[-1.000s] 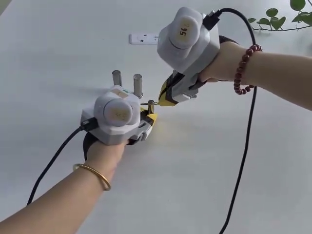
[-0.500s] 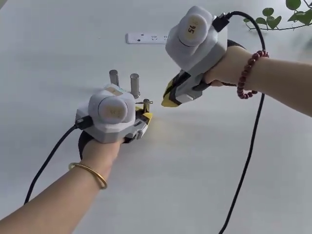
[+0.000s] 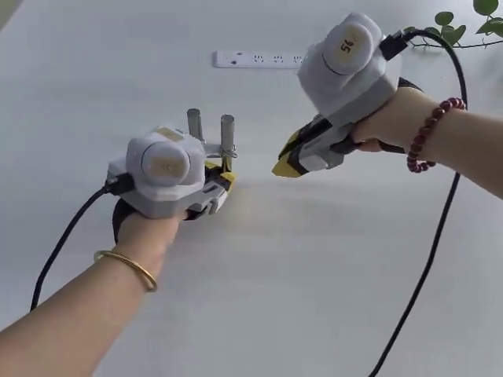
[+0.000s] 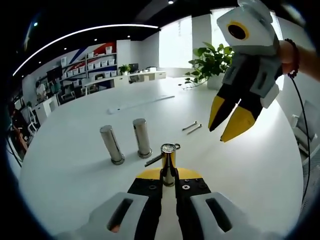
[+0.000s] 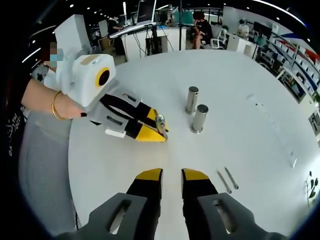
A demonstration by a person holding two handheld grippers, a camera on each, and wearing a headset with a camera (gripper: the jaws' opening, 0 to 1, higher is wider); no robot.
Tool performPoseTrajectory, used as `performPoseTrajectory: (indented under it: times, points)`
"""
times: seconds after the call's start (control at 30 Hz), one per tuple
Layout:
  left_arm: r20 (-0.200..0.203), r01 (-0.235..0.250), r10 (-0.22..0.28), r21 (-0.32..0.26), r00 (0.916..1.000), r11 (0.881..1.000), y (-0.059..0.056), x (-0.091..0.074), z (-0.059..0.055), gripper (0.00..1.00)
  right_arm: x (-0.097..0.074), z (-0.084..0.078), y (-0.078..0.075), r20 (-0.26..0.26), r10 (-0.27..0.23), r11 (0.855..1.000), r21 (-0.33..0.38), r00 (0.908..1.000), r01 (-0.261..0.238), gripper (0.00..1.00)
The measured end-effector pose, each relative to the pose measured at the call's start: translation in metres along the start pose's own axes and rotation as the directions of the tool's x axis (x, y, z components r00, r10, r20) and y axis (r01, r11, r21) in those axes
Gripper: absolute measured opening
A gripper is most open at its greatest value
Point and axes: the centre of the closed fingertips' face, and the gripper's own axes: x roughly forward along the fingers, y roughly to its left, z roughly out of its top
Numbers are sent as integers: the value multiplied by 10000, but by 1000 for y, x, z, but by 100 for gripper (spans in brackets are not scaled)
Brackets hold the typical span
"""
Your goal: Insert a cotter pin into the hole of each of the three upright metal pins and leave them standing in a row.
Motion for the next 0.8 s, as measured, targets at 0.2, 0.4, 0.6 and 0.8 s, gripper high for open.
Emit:
performPoseTrajectory:
  times: [0.2, 0.4, 0.6, 0.8]
  points:
    - [-109, -81, 82, 112, 9999, 9999, 11, -7, -5, 7, -1, -2, 4, 86, 39, 9998, 213, 10000, -41, 11]
    - [-95, -189, 189, -69, 9998, 9998, 22, -14, -11, 7, -3, -5, 9, 60, 102, 9993, 350, 9999, -104, 12]
    - [-132, -281, 278, -202, 9995, 9994, 30, -16, -17, 7, -3, -7, 13, 61, 138, 9989, 448, 9999, -141, 13]
    - [-18, -113, 113, -247, 9999, 9996, 29, -17, -17, 7, -2, -9, 13, 133, 219, 9970, 737, 9997, -228, 13]
